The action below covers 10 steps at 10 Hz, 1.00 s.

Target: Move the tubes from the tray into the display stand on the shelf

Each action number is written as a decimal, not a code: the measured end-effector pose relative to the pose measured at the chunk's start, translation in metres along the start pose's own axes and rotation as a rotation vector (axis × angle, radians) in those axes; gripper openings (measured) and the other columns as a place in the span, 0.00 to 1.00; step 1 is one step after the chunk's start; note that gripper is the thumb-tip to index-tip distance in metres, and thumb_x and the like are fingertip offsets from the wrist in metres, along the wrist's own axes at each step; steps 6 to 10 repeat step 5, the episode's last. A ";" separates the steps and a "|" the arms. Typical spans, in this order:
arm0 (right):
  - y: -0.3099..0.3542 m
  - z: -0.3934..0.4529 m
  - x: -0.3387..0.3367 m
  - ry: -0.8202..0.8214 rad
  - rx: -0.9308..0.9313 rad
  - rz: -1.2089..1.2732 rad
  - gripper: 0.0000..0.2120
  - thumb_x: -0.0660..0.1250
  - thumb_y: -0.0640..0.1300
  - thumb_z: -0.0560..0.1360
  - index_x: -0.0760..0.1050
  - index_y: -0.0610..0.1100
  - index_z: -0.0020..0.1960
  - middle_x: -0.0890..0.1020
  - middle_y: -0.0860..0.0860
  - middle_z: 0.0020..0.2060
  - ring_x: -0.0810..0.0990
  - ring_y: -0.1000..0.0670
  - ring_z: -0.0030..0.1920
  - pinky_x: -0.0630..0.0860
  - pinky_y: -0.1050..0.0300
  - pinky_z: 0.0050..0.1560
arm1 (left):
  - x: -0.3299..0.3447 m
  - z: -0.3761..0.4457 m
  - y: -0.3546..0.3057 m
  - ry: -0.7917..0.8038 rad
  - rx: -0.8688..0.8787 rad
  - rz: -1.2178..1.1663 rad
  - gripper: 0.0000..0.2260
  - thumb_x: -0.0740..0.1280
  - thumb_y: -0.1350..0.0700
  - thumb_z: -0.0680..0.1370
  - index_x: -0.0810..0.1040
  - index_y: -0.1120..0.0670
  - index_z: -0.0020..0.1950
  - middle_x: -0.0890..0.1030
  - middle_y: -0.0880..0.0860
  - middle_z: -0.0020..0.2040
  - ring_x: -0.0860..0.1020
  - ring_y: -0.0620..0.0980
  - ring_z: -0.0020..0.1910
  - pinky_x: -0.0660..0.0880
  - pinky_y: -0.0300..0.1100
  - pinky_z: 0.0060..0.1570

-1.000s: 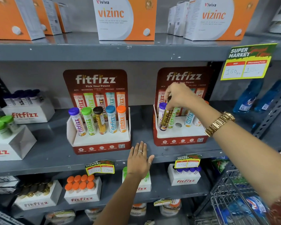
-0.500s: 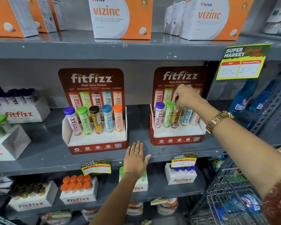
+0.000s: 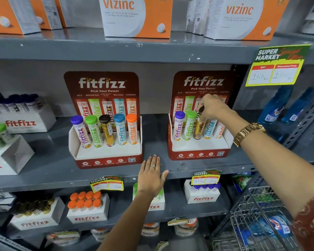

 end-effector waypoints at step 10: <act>-0.006 0.010 0.023 -0.056 0.013 -0.019 0.10 0.70 0.32 0.69 0.71 0.39 0.46 0.76 0.42 0.45 0.77 0.42 0.48 0.73 0.53 0.43 | -0.002 0.001 -0.002 0.041 0.004 -0.024 0.30 0.42 0.38 0.79 0.45 0.54 0.75 0.48 0.52 0.78 0.45 0.52 0.76 0.37 0.44 0.69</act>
Point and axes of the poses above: each hand's wrist, its own z-axis towards the middle knuckle, its own x-axis out of the palm, y = z × x, the point moved 1 cm from there along z, towards the middle knuckle
